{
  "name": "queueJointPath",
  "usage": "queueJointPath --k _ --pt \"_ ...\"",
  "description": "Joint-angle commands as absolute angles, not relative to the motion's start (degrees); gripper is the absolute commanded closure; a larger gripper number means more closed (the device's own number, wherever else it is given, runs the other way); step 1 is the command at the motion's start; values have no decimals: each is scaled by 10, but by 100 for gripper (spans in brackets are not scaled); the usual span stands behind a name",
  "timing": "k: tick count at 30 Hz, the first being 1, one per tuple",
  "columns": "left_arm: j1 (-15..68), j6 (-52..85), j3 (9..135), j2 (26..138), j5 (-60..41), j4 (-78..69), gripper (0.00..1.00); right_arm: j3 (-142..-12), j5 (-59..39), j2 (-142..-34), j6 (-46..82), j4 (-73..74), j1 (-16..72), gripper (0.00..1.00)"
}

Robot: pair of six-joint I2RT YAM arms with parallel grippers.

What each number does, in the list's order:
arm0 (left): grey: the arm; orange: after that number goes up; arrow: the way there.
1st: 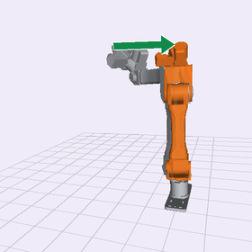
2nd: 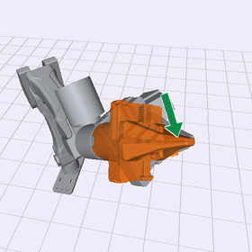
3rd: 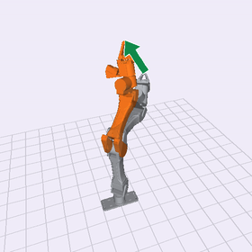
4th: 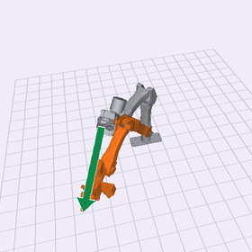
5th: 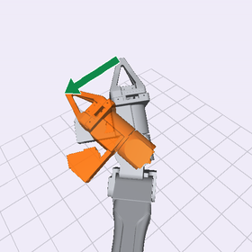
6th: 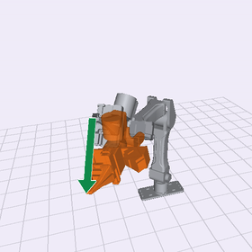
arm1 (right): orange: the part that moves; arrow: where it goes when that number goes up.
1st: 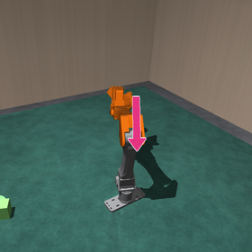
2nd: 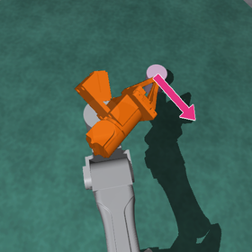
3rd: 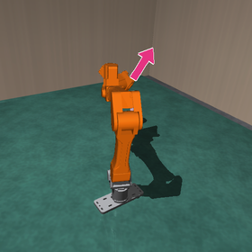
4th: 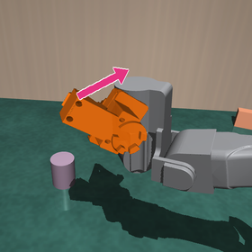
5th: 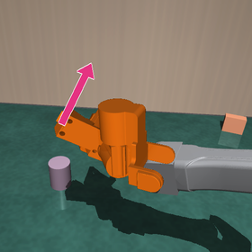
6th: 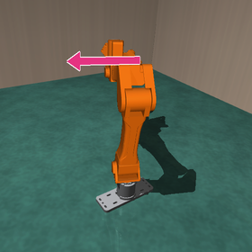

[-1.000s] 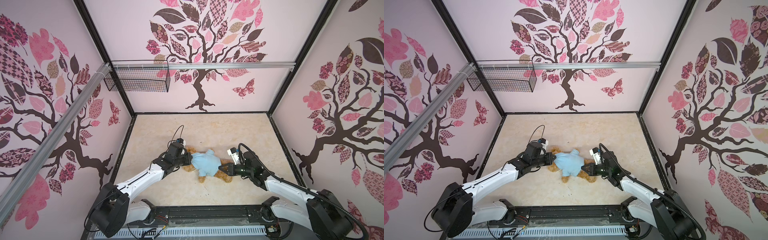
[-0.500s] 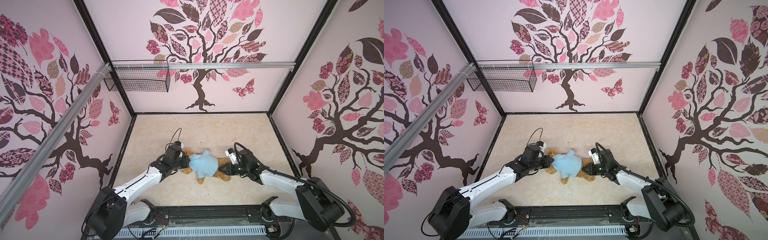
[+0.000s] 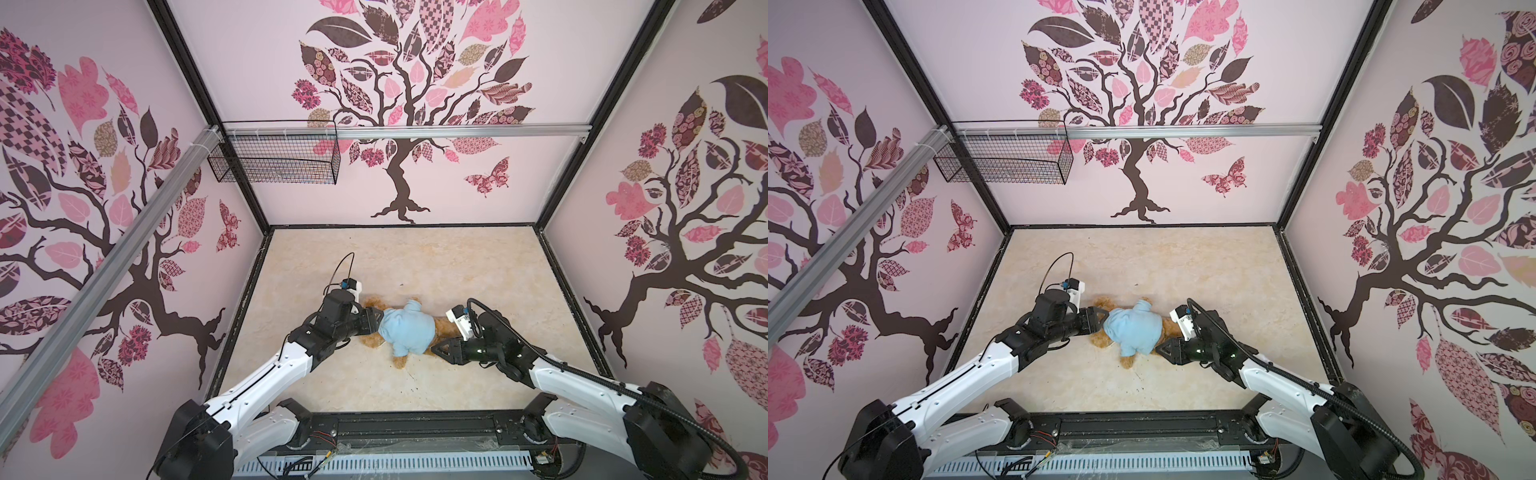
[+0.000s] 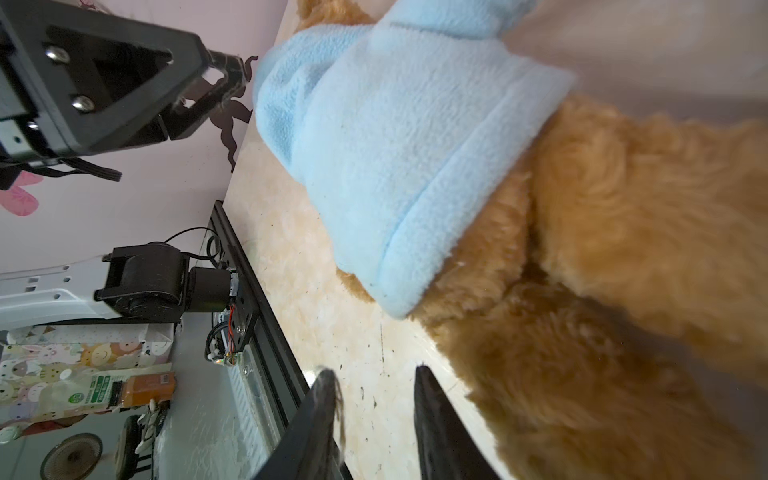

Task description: Dress the teddy bear

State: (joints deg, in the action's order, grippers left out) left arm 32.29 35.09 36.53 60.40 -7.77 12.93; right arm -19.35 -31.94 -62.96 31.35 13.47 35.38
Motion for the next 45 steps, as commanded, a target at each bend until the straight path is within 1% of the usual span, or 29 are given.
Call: queueJointPath --k 1,5,11,14,16,17,18,20,27,31,33,35,39,42,45 --pt "330 337 382 608 -73 126 43 -204 -303 -670 335 197 366 68" --pt "350 330 418 651 -76 118 42 -198 -289 -716 347 252 389 70" --pt "363 316 468 738 -71 93 40 -180 -279 -765 383 364 400 77" --pt "363 307 490 787 -70 84 41 -168 -252 -773 396 412 402 85" --pt "362 309 496 813 -60 87 41 -159 -226 -766 396 422 402 93" --pt "360 308 492 822 -49 84 41 -153 -214 -755 395 428 402 99" --pt "357 308 486 829 -41 80 41 -145 -205 -740 394 430 402 100" --pt "347 305 476 840 -34 75 41 -132 -192 -699 391 421 402 100" --pt "329 294 458 865 -10 74 42 -82 -133 -533 387 308 400 100" --pt "328 292 455 882 -10 75 42 -70 -116 -488 398 244 382 100" --pt "328 295 450 891 -10 69 42 -66 -103 -492 411 214 368 100" --pt "328 297 446 896 -12 65 42 -59 -116 -518 420 208 342 100" --pt "328 303 439 863 -14 61 41 -48 -151 -569 411 249 326 100" --pt "327 321 421 814 -23 67 38 -57 -158 -598 392 255 326 100" --pt "324 360 385 758 -63 72 30 -62 -168 -610 388 262 327 100"
